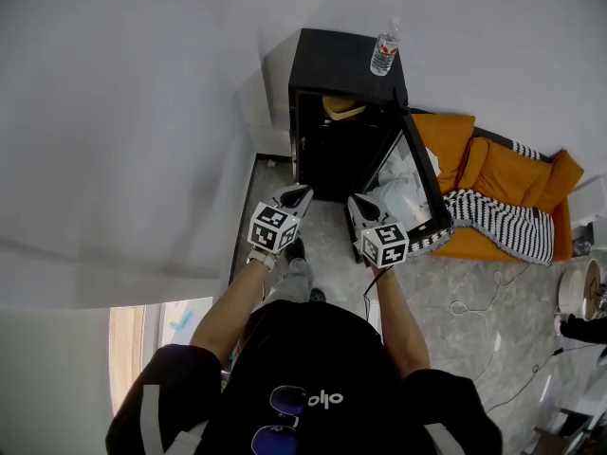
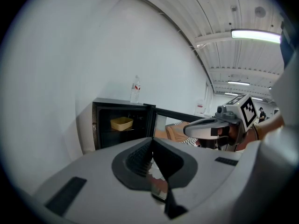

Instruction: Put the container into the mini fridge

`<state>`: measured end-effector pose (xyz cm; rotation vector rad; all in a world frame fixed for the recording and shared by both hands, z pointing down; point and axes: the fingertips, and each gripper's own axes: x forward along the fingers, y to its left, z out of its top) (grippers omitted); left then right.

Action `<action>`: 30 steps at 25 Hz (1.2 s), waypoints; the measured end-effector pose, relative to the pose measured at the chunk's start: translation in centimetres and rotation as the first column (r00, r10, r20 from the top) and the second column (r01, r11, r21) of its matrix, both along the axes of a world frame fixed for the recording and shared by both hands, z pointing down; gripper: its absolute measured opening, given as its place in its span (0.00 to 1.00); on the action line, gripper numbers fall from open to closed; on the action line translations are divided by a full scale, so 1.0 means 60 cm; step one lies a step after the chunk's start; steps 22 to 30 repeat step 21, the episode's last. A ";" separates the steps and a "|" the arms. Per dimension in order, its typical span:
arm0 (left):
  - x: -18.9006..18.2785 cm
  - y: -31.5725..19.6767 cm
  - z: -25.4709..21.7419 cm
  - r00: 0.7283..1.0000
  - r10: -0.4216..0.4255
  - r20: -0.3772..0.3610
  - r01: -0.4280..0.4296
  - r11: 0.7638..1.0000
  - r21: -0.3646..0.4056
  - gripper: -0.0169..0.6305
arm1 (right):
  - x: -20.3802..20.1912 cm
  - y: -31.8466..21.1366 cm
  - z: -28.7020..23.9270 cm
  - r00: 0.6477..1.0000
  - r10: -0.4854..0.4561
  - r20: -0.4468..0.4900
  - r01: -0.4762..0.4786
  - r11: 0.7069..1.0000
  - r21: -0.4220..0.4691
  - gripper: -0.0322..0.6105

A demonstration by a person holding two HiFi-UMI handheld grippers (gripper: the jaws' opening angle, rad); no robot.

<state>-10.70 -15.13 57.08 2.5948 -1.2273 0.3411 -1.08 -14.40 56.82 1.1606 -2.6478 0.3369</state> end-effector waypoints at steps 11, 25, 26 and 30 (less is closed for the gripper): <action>0.001 0.006 0.000 1.000 -0.006 0.000 0.006 1.000 -0.005 0.04 | 0.002 0.007 -0.001 1.000 0.000 0.006 0.000 1.000 -0.004 0.06; 0.001 0.006 0.000 1.000 -0.007 0.000 0.007 1.000 -0.004 0.04 | 0.005 0.006 0.001 1.000 0.001 0.010 -0.001 1.000 -0.002 0.06; 0.001 0.006 0.000 1.000 -0.007 0.000 0.007 1.000 -0.004 0.04 | 0.005 0.006 0.001 1.000 0.001 0.010 -0.001 1.000 -0.002 0.06; 0.001 0.006 0.000 1.000 -0.007 0.000 0.007 1.000 -0.004 0.04 | 0.005 0.006 0.001 1.000 0.001 0.010 -0.001 1.000 -0.002 0.06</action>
